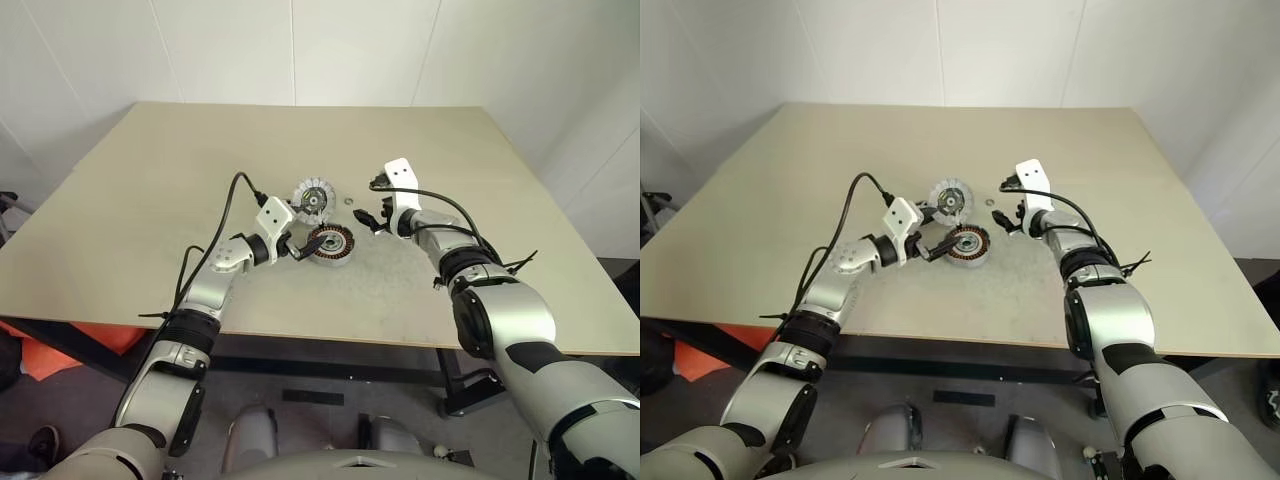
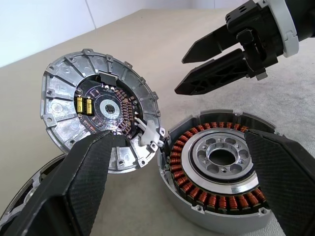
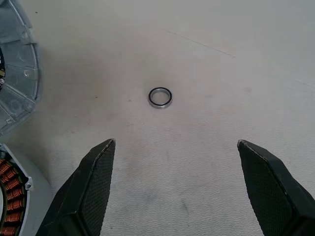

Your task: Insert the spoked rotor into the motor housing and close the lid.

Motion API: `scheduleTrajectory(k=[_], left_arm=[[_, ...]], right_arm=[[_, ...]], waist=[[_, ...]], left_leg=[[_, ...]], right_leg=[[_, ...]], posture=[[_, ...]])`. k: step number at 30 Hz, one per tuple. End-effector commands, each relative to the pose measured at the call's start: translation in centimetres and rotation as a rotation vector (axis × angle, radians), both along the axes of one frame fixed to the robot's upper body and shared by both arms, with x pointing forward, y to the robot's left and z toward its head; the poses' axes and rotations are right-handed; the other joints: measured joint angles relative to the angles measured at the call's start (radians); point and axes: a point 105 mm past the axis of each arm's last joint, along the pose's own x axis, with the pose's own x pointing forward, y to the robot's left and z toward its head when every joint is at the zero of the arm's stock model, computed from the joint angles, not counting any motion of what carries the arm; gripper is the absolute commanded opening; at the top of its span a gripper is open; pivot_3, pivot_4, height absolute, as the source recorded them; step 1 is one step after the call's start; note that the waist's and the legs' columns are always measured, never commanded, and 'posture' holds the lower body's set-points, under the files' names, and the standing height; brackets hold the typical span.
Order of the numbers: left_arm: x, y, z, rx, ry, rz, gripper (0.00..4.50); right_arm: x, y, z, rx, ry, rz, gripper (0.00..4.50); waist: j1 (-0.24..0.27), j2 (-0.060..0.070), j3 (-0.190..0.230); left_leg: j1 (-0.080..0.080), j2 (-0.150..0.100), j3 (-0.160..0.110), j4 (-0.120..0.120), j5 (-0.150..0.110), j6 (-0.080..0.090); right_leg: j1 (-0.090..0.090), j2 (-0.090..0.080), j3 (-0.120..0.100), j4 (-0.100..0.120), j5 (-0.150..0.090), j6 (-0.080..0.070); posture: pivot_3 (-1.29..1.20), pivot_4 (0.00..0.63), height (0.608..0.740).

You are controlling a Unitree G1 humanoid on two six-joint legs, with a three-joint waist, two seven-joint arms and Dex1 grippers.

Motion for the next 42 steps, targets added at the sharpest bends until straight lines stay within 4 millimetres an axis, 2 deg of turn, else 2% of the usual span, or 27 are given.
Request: scheduleTrajectory(k=[1, 14, 21, 26, 31, 42], left_arm=[[0.3, -0.4, 1.6, -0.006, -0.061, -0.014, 4.5], [0.4, -0.2, 1.7, -0.004, -0.064, -0.011, 4.5], [0.4, -0.2, 1.8, -0.004, -0.065, -0.009, 4.5], [0.5, -0.3, 1.8, -0.008, -0.064, -0.01, 4.5], [0.5, -0.6, 1.8, -0.006, -0.061, -0.022, 4.5], [0.6, -0.7, 1.8, -0.005, -0.062, -0.025, 4.5]], right_arm=[[0.7, 0.4, 1.9, 0.012, -0.065, 0.009, 4.47], [0.8, 0.5, 2.3, 0.01, -0.073, 0.013, 4.47], [0.8, 0.1, 2.2, 0.008, -0.071, 0.004, 4.47], [0.6, -1.5, 2.0, 0.014, -0.068, -0.033, 4.47], [0.5, -2.2, 1.7, 0.016, -0.062, -0.054, 4.47], [0.5, -2.2, 1.7, 0.024, -0.061, -0.059, 4.47]], waist=[[0.0, 0.0, 0.0], [0.0, 0.0, 0.0], [0.0, 0.0, 0.0], [0.001, 0.0, 0.0], [0.0, 0.0, 0.0], [0.0, 0.0, 0.0]], left_leg=[[0.0, 0.0, 0.0, 0.0, 0.0, 0.0], [0.0, 0.0, 0.0, 0.0, 0.0, 0.0], [0.0, 0.0, 0.0, -0.001, 0.0, 0.0], [0.0, 0.0, 0.0, -0.001, 0.0, 0.0], [0.0, 0.0, 0.0, -0.001, 0.0, 0.0], [0.0, 0.0, 0.0, -0.002, 0.0, 0.0]], right_leg=[[0.0, 0.0, 0.0, 0.0, 0.0, 0.0], [0.0, 0.0, 0.0, 0.0, 0.0, 0.0], [0.0, 0.0, 0.0, -0.001, 0.0, 0.0], [0.0, 0.0, 0.0, -0.001, 0.0, 0.0], [0.0, 0.0, 0.0, -0.001, 0.0, 0.0], [0.0, 0.0, 0.0, -0.001, 0.0, 0.0]], posture=[[0.0, 0.0, 0.74], [0.0, 0.0, 0.74], [0.0, 0.0, 0.74], [0.0, 0.0, 0.74], [0.0, 0.0, 0.74], [0.0, 0.0, 0.74]])
